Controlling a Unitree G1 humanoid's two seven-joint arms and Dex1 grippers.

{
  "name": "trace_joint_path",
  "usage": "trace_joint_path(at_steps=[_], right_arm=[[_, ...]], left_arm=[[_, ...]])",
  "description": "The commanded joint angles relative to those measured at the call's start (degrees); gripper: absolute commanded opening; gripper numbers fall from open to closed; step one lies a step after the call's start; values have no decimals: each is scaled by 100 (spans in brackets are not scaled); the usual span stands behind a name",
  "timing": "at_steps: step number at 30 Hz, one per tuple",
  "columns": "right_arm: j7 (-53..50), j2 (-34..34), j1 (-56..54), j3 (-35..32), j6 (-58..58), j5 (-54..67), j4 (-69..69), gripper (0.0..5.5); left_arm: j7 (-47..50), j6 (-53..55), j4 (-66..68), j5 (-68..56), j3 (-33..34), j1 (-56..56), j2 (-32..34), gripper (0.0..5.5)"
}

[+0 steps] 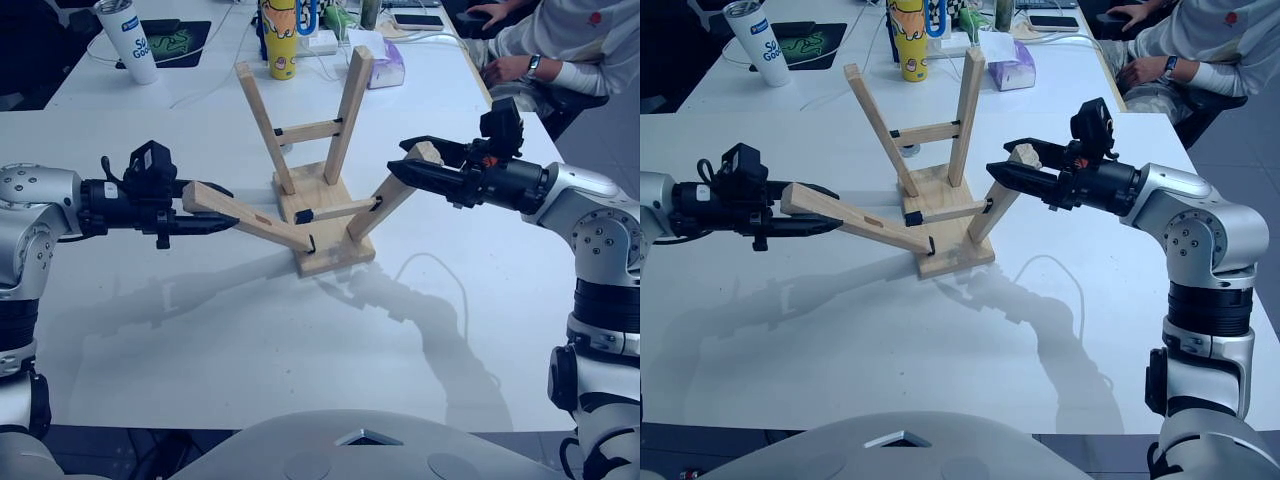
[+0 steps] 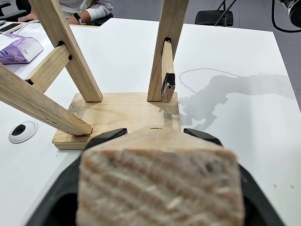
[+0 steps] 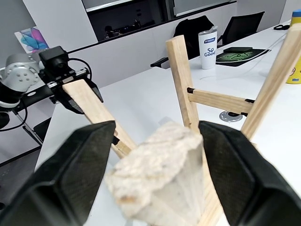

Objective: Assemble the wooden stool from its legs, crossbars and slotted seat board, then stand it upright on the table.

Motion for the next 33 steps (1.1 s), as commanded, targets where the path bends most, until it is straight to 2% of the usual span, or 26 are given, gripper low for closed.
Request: trace_joint_path(at_steps=[1, 8, 18, 33], right_arm=[[-153, 88, 142, -116, 14, 133, -192, 328], [-477, 233, 382, -176, 19, 250, -506, 328], [-955, 444, 770, -236, -22, 264, -847, 328], [-1378, 579, 1133, -218, -134, 222, -1116, 328]], left_arm=[[-55, 181, -141, 211, -231, -54, 246, 201], [197, 932, -534, 222, -551, -583, 336, 201], [274, 1751, -814, -59, -480, -1314, 393, 201], [160, 1803, -770, 279, -863, -1454, 609, 201]])
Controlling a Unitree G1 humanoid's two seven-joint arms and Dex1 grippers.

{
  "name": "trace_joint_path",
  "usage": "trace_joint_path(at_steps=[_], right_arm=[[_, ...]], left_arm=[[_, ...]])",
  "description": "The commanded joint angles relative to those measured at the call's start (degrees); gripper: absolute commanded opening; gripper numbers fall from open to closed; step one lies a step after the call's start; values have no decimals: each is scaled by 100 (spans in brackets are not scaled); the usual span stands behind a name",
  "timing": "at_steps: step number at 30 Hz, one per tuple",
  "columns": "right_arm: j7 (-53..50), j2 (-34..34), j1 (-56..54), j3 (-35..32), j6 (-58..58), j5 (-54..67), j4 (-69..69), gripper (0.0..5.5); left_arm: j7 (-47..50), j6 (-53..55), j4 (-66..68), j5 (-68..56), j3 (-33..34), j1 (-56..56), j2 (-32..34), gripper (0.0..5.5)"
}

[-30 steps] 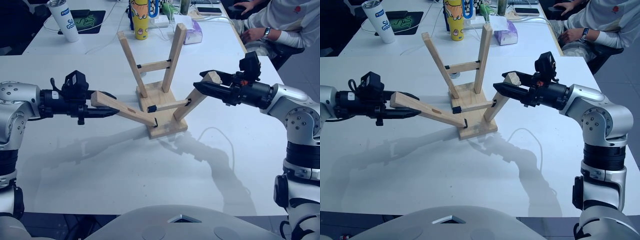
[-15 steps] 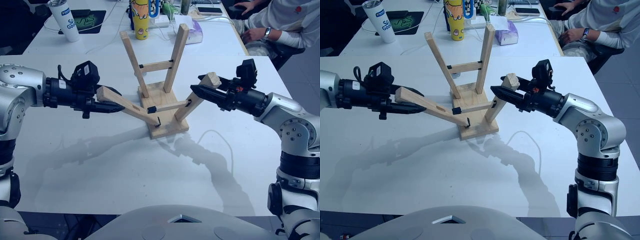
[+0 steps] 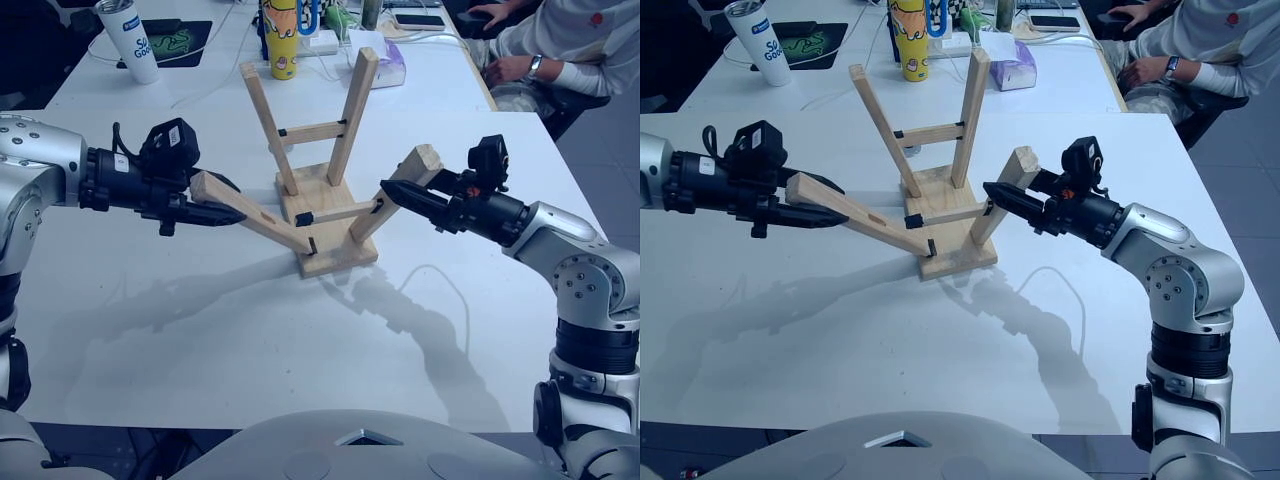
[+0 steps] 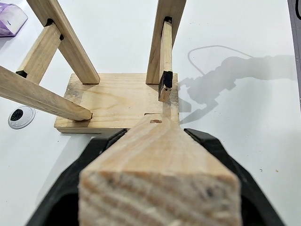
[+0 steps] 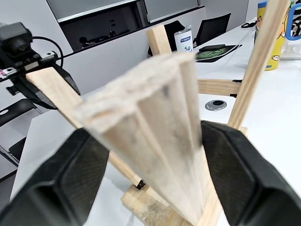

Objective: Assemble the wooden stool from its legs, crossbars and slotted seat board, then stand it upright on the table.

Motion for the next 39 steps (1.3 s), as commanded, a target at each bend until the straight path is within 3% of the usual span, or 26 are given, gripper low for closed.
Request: trace_joint_path(at_steps=[1, 16, 26, 39], right_arm=[[-120, 53, 119, -29, -48, 39, -119, 328], [-426, 251, 418, -1, -91, 68, -396, 328], [-1029, 716, 618, 151, -162, 84, -850, 328], [-1586, 1233, 763, 618, -266, 109, -1244, 328]], left_arm=[[15, -8, 9, 141, -129, -124, 111, 201], [220, 226, 170, 341, -589, -485, 36, 201], [-439, -428, 470, 1028, -1290, -1195, 222, 201], [-888, -780, 1063, 1554, -1609, -1859, -206, 201]])
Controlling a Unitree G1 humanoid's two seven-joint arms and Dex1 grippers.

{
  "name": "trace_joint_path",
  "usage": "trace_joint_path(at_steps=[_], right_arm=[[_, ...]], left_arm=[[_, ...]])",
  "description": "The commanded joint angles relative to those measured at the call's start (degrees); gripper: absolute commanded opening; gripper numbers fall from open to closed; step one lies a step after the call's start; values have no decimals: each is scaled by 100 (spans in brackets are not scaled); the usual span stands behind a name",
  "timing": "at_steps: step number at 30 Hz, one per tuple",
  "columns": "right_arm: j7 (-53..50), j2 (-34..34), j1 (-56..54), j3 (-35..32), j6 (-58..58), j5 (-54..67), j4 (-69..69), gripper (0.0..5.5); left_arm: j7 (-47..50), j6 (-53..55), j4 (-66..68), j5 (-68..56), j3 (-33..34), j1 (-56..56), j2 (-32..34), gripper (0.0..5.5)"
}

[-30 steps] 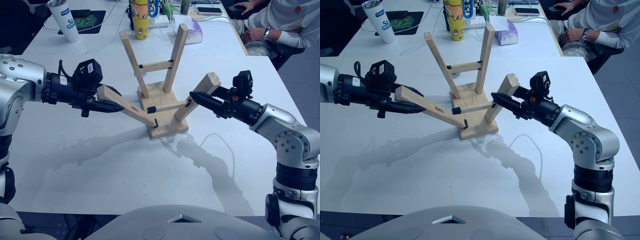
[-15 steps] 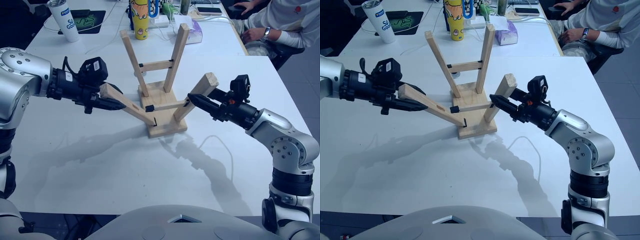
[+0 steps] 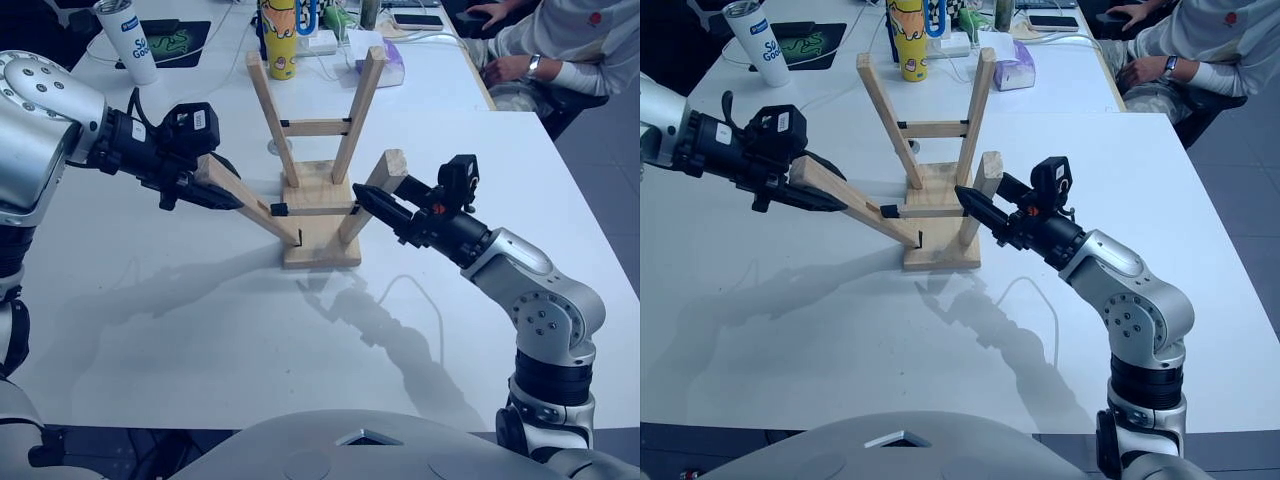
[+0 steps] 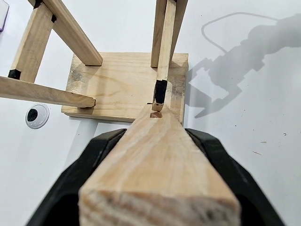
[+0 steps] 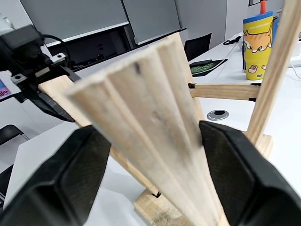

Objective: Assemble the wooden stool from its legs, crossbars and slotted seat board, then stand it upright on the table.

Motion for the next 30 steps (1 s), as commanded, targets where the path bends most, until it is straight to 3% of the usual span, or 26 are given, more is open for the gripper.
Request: trace_joint_path(at_steps=[1, 17, 30], right_arm=[[-37, 107, 48, 173, -11, 84, -90, 328], [-56, 118, 252, 283, -292, -240, 502, 328], [-1602, 647, 65, 564, -658, -1497, -78, 328]], left_arm=[[-19, -215, 180, 295, -116, -303, -201, 201], [-477, -989, 979, 1088, -440, -795, -855, 201], [-479, -961, 908, 1151, -279, -534, -756, 201]])
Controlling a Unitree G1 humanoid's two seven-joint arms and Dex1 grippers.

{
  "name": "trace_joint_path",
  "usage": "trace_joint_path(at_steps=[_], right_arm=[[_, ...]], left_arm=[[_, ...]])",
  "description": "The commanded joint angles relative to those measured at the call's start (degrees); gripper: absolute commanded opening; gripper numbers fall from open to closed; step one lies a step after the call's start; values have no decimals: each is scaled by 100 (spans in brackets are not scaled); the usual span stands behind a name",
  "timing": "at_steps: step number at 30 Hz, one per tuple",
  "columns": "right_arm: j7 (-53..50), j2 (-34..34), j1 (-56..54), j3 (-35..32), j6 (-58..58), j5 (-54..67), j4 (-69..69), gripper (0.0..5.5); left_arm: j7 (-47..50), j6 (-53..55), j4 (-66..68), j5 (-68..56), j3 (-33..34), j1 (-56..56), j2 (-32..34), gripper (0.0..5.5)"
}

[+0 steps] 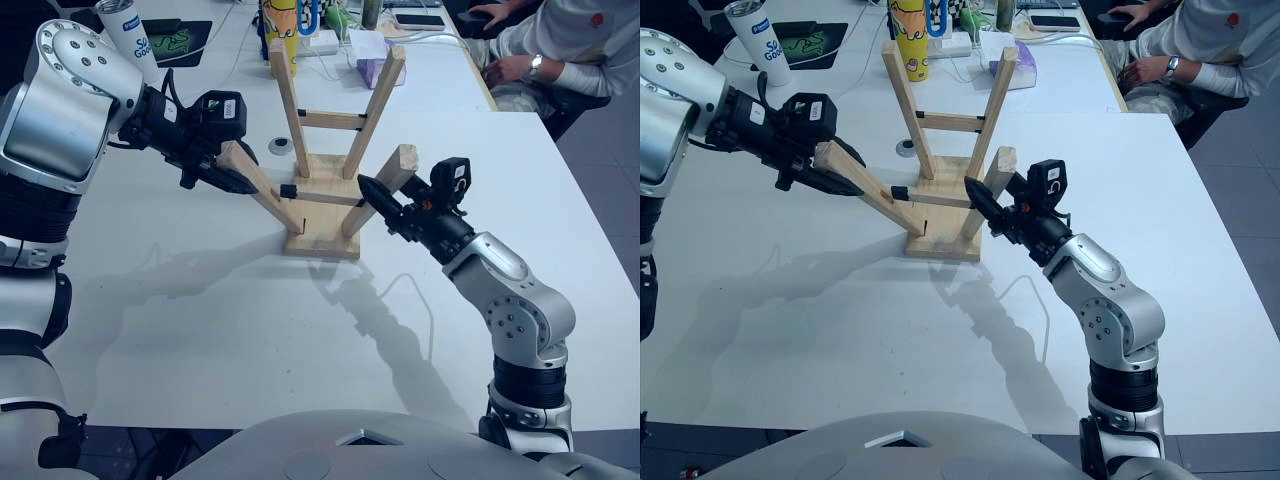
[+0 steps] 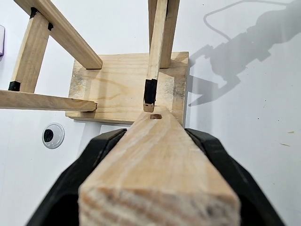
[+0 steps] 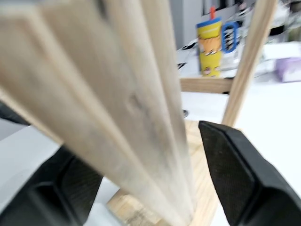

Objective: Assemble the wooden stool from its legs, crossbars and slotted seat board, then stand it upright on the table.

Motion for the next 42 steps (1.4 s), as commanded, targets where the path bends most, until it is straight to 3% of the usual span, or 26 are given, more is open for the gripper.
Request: trace_joint_path(at_steps=[1, 8, 20, 27, 35, 42], right_arm=[[-457, 141, -48, 165, -144, -543, -128, 328], [-1467, 510, -155, 477, 171, -1390, -729, 328], [-1689, 908, -179, 482, 557, -1508, -1066, 146], [-1726, 1034, -100, 492, 547, -1593, -1105, 141], [-1326, 1229, 347, 13, -17, -1345, -760, 137], [-1109, 1067, 370, 382, -336, -1597, -747, 137]], left_arm=[[72, 96, -152, 85, 119, 141, 109, 201], [102, 191, -343, 65, 181, 268, 134, 201], [186, 268, -406, 78, 150, 241, 47, 201], [207, 222, -274, 153, 56, 43, -118, 201], [133, 79, -84, 247, 23, 54, -96, 201], [7, 246, -114, 205, -107, -199, -292, 201]])
